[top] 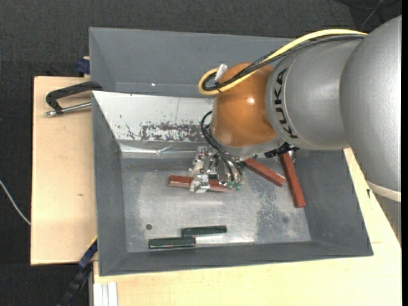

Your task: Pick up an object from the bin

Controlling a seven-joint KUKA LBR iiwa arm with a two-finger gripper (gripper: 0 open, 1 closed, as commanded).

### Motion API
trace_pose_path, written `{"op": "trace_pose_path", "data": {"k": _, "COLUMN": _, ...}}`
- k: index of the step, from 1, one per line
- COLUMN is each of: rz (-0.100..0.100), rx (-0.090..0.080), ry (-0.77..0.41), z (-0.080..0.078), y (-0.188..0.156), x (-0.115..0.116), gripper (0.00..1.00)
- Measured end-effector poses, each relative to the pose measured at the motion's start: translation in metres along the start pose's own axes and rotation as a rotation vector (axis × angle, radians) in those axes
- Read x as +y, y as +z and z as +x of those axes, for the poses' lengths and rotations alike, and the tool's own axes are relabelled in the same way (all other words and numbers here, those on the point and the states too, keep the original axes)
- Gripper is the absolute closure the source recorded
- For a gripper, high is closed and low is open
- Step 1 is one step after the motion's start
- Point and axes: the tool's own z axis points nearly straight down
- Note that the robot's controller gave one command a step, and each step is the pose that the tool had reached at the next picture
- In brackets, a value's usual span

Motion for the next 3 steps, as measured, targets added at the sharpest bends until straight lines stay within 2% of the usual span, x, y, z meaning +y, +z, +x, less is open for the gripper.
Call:
{"op": "trace_pose_path", "data": {"k": 1, "rz": 0.001, "rx": 0.006, "ry": 0.0, "z": 0.001, "y": -0.007, "x": 0.0, "gripper": 1.0}}
{"op": "trace_pose_path", "data": {"k": 3, "rz": 0.0, "rx": 0.001, "ry": 0.0, "z": -0.001, "y": -0.022, "x": 0.0, "gripper": 1.0}}
